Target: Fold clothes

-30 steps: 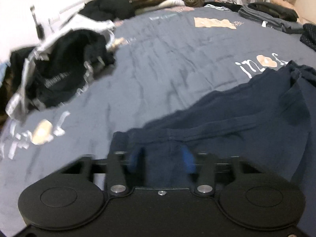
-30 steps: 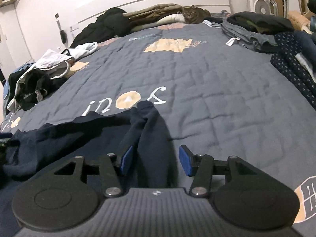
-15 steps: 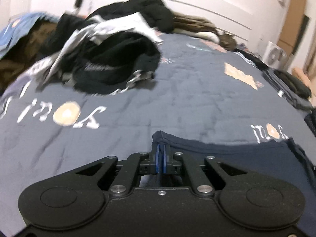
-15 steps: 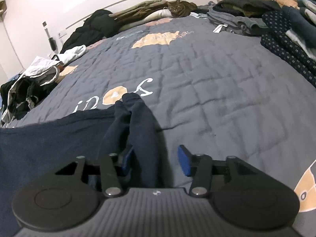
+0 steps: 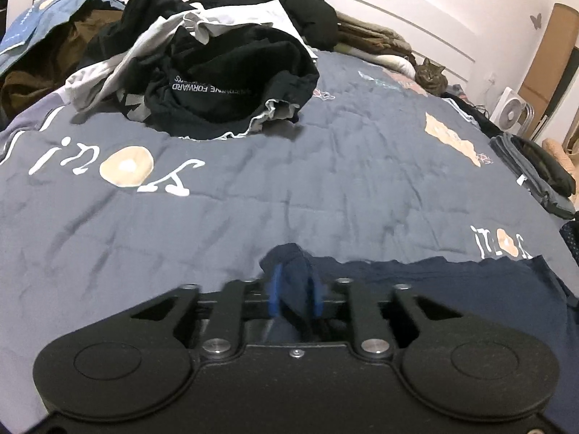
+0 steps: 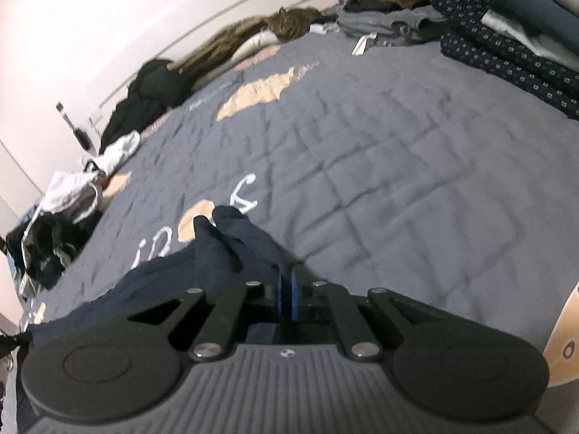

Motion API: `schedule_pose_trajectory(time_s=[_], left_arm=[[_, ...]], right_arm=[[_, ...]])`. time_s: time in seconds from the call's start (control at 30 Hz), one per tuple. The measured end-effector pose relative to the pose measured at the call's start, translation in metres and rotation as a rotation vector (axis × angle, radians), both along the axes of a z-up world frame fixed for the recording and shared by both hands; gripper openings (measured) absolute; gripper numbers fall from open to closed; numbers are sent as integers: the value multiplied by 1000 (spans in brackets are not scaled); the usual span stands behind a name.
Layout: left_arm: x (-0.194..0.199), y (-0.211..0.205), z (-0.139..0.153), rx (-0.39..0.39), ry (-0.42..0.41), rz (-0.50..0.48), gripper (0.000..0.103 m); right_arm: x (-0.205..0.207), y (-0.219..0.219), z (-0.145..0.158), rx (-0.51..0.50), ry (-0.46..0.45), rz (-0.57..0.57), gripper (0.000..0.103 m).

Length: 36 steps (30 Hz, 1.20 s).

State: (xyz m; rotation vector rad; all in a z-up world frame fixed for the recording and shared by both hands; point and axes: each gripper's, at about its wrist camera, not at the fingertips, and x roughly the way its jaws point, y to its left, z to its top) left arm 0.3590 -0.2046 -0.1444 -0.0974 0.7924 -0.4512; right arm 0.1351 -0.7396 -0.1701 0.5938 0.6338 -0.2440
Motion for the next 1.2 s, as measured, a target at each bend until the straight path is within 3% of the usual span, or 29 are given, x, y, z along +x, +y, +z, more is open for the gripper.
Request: schedule_pose_trajectory(time_s=[0.03,0.07,0.13,0.2,0.33,0.4,0.43,0.53,0.67,0.73,0.8,0.83,0.93,1.0,1.03,1.07,1.1,1.13,1.17,1.2], left_arm=[[-2,0,-1,5,-6,2,49],[-4,-1,-2,13,-8,-1,56],[-7,-5,-5,24,-11,-19,56],[-7,-9,-10,22,2,-40,56],[-6,-14,-21,20,27,-44,54],[-3,-12,-23,-17,47,-58,34],[-1,-11,-23,-34,55,-71,18],[1,-4,-18,-81,57,-83,9],[2,6,-7,-159,27,-92,8],[8,3,-11,-151,48,-86,8],[16,-2,-23,-87,79,-62,16],[20,-3,-28,-62,89,-44,25],[20,7,-27,-98,77,8,28],[16,7,-23,-98,49,-5,46],[15,5,-24,-87,48,-17,64],[16,2,-26,-73,49,-27,64],[16,-2,-30,-53,54,-31,62],[17,-4,-34,-43,55,-32,45],[18,-5,-36,-49,57,-28,21],[20,-2,-37,-72,65,-15,17]], right_arm=[[3,-1,5,-27,6,14,12],[6,-1,11,-56,4,25,19],[14,0,23,-121,-5,59,30],[29,5,35,-194,-21,123,39],[71,14,36,-237,20,209,41],[93,19,23,-245,90,239,41],[102,21,16,-255,125,253,38],[107,17,6,-226,138,222,4],[91,-11,11,-42,3,95,4],[87,-23,9,32,-44,58,4],[92,-33,-3,77,-12,18,4],[95,-34,-8,71,11,2,5],[98,-34,-15,16,40,-32,7],[96,-35,-6,-9,26,-42,9],[95,-35,-1,-16,15,-26,10],[93,-36,4,-18,-1,6,15],[94,-34,7,-29,0,36,20],[95,-33,8,-39,7,44,30],[95,-33,7,-41,7,37,33],[95,-33,7,-44,8,31,33]])
